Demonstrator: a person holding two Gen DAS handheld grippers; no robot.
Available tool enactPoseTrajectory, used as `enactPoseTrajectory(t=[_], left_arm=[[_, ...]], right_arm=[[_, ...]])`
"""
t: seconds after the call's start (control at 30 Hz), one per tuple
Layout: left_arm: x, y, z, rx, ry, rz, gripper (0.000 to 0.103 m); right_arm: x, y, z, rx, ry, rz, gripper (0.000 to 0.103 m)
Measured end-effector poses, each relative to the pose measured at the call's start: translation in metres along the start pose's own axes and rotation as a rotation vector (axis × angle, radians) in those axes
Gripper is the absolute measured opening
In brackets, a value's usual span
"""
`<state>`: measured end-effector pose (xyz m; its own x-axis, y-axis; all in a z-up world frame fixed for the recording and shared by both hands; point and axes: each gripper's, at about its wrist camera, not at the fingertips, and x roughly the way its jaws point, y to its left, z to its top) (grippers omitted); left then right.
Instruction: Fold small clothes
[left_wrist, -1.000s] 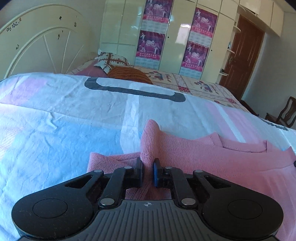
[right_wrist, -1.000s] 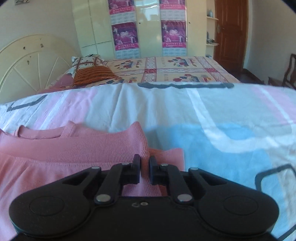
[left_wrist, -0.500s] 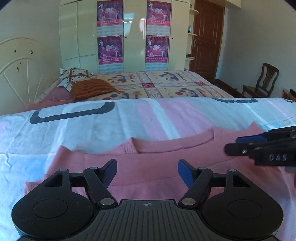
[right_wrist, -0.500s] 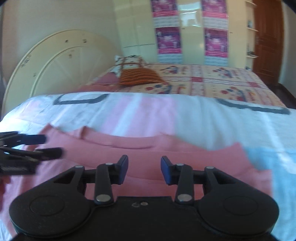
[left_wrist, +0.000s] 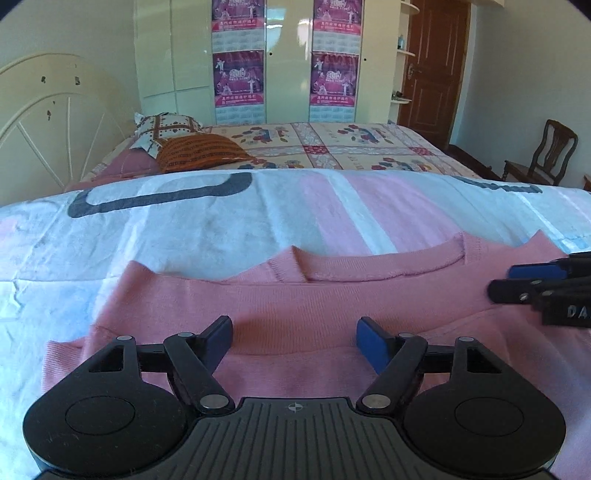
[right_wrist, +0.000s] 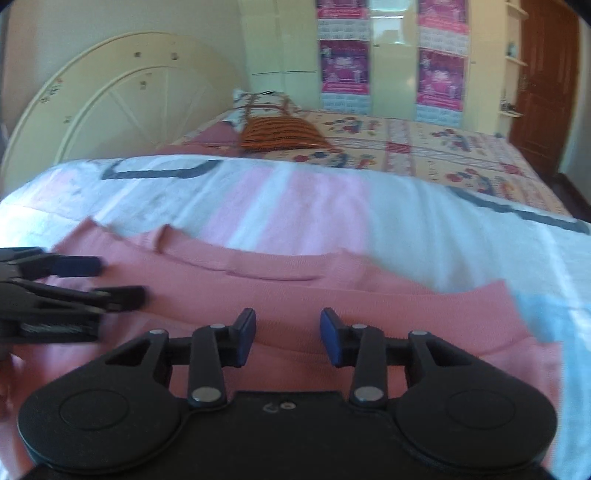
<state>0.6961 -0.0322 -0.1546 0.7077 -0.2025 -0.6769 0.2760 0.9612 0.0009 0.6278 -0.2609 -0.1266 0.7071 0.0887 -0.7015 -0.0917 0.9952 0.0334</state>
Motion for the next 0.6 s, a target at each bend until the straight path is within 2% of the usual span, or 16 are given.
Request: enactPoseTrajectory(t=[0.1,0.17,0.27,0.3,0.33,0.37,0.43,0.5,0.57,0.6], left_arm=[[-0.007,0.04,-0.01,-0.038,0.002,0.076,0.074],[-0.009,0.067,-0.019,-0.097,0.009,0.085,0.075],[-0.015,0.075,-0.025,-0.133,0.01,0.084,0.075],[-0.021,0.068,-0.025,-0.133,0.001,0.09,0.075],[-0.028,0.06,-0.025,-0.131,-0.021,0.064,0.075],[-0.036,0.047,-0.025,-0.125,-0.044,0.027,0.075],[-0.046,0.014,-0.026,-0.09,-0.067,-0.038,0.075],[-0.051,-0.02,-0.03,-0.044,-0.063,-0.099,0.075],[-0.048,-0.044,-0.037,-0.005,-0.04,-0.129,0.075],[-0.042,-0.052,-0.042,0.004,-0.005,-0.104,0.075]], right_arm=[[-0.006,-0.044,-0.008,0.064,0.003,-0.134,0.037],[-0.01,-0.075,-0.015,0.123,0.005,-0.19,0.036],[-0.016,-0.087,-0.016,0.159,0.016,-0.166,0.034],[-0.019,-0.08,-0.014,0.146,0.006,-0.18,0.036],[-0.026,-0.07,-0.013,0.132,-0.022,-0.172,0.039],[-0.033,-0.057,-0.012,0.117,-0.053,-0.126,0.039],[-0.038,-0.028,-0.014,0.071,-0.059,-0.031,0.038],[-0.037,0.008,-0.021,-0.013,-0.045,0.062,0.035],[-0.033,0.033,-0.03,-0.077,-0.02,0.109,0.036],[-0.027,0.041,-0.034,-0.09,0.011,0.092,0.027]])
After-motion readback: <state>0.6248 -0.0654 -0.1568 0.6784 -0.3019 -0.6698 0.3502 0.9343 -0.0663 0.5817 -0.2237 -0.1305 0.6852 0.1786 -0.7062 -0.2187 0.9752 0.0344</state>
